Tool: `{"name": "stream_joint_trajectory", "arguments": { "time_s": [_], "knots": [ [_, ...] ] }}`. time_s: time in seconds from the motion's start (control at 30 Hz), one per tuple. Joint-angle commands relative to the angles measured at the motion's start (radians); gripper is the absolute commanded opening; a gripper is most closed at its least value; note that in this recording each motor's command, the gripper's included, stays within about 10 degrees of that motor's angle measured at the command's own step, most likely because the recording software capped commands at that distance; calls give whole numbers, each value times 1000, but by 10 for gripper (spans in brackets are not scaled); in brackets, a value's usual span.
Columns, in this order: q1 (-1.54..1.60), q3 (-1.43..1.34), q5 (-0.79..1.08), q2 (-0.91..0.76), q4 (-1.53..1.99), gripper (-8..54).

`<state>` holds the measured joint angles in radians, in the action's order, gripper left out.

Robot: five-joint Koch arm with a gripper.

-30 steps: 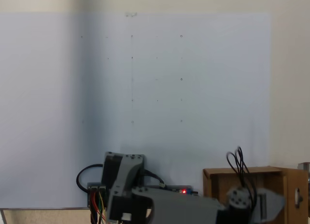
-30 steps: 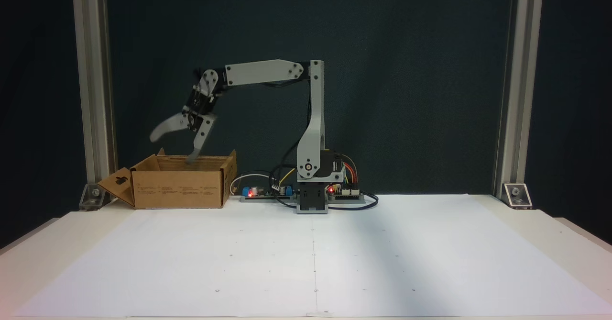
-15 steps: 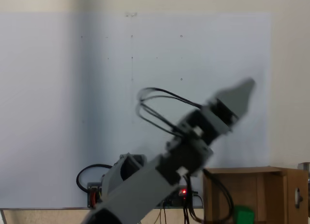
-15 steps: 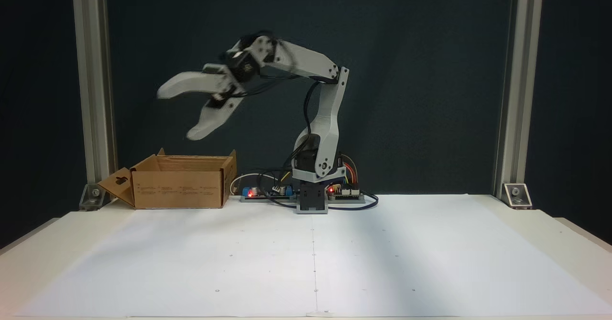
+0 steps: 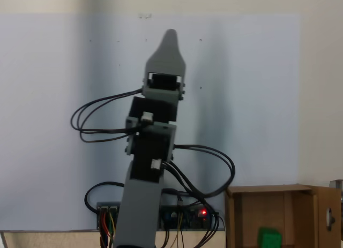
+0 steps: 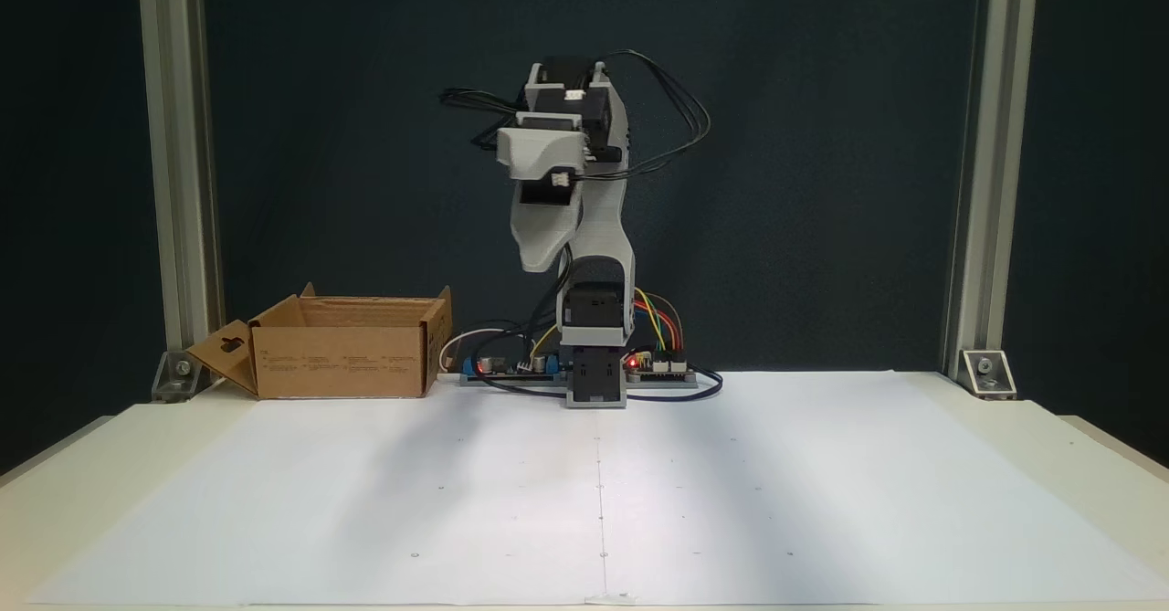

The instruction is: Grasp a green dice and put it in the bin.

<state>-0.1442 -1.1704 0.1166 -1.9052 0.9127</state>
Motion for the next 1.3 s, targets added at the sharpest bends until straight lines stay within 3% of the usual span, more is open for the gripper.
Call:
{"name": "stream_joint_trajectory", "arguments": {
  "time_s": [0.0,0.27,0.57,1.27],
  "knots": [
    [29,58,-61,-2,-104,435],
    [34,26,-60,-6,-127,438],
    [17,-503,-58,-123,-411,435],
    [-8,-862,-61,-331,-981,447]
  ]
}}
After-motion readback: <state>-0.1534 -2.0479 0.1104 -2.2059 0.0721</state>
